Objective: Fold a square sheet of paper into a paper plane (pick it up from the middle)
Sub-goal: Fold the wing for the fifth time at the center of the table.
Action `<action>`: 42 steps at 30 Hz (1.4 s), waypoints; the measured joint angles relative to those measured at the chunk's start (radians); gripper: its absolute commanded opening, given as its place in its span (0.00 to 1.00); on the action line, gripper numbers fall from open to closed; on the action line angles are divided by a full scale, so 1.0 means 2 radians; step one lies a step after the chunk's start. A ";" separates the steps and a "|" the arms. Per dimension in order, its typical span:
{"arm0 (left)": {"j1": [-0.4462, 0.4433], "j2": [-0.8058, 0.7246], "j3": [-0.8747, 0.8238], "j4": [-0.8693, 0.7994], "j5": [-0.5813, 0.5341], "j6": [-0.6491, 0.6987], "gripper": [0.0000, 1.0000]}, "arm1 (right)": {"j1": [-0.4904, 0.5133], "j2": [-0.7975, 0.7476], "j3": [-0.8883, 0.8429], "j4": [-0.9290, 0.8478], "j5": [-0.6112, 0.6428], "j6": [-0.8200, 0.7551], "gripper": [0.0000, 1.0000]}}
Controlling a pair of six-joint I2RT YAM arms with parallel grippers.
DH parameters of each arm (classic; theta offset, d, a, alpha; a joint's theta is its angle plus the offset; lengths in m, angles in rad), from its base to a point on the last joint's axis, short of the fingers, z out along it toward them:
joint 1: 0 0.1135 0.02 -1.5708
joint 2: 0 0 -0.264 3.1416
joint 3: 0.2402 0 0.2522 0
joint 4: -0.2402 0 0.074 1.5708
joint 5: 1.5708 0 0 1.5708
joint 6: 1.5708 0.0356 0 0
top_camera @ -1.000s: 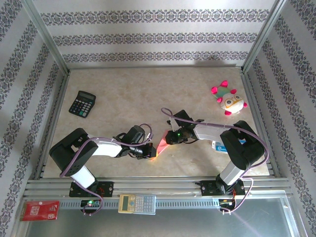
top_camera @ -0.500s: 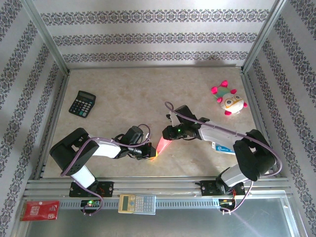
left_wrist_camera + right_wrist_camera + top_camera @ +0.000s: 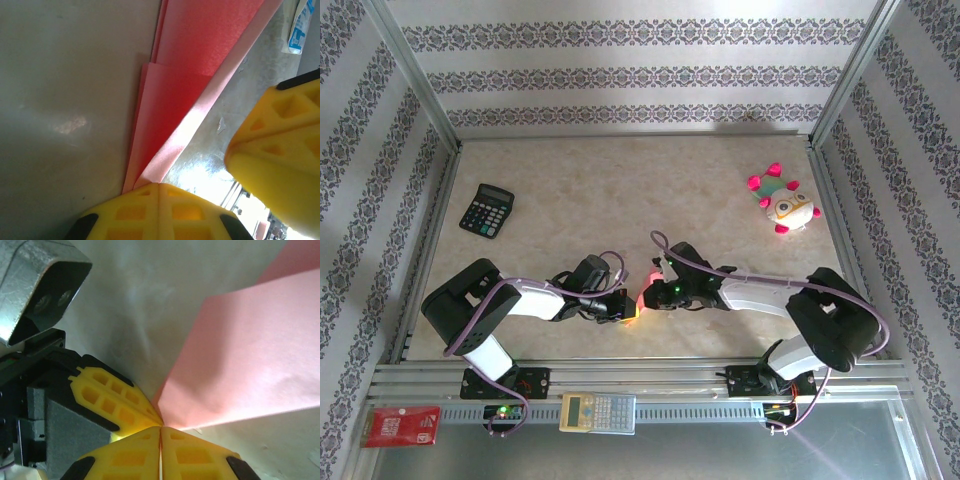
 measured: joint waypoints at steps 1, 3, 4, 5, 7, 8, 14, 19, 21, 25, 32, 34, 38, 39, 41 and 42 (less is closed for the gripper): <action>0.000 0.000 0.000 0.000 0.000 0.000 0.00 | 0.002 0.005 0.000 0.007 0.000 0.004 0.09; 0.000 0.000 0.000 0.000 0.000 0.000 0.00 | 0.005 0.014 0.000 0.014 0.000 0.011 0.09; 0.000 0.000 0.000 0.000 0.000 0.000 0.00 | 0.005 0.018 0.000 0.017 0.000 0.013 0.08; 0.000 0.000 0.000 0.000 0.000 0.000 0.00 | 0.005 0.021 0.000 0.020 0.000 0.014 0.08; 0.000 0.000 0.000 0.000 0.000 0.000 0.00 | 0.005 0.028 0.000 0.026 0.000 0.017 0.08; 0.000 0.000 0.000 0.000 0.000 0.000 0.00 | 0.005 0.031 0.000 0.029 0.000 0.019 0.08; 0.000 0.000 0.000 0.000 0.000 0.000 0.00 | 0.005 0.050 0.000 0.033 0.002 0.021 0.08; 0.000 0.001 0.000 0.001 0.000 0.000 0.00 | 0.000 0.060 0.010 0.028 0.000 0.012 0.07; 0.001 0.002 0.000 0.001 0.001 0.000 0.00 | -0.004 0.064 0.014 0.025 -0.002 0.006 0.07; 0.002 0.004 0.000 0.003 0.005 0.000 0.00 | -0.018 0.069 0.019 0.019 -0.010 -0.007 0.07; 0.003 0.006 0.000 0.003 0.008 0.000 0.00 | -0.045 0.079 0.027 0.008 -0.032 -0.032 0.06; 0.003 0.006 0.000 0.003 0.008 0.000 0.00 | -0.056 0.081 0.029 0.003 -0.038 -0.039 0.06; 0.003 0.006 0.000 0.003 0.008 0.000 0.00 | -0.080 0.084 0.033 -0.005 -0.049 -0.051 0.06; 0.003 0.006 0.000 0.003 0.008 0.000 0.00 | -0.086 0.085 0.034 -0.007 -0.050 -0.054 0.06; 0.003 0.006 0.000 0.003 0.008 0.000 0.00 | -0.099 0.087 0.037 -0.012 -0.052 -0.059 0.06; 0.003 0.006 0.000 0.003 0.008 0.000 0.00 | -0.106 0.089 0.039 -0.014 -0.053 -0.061 0.06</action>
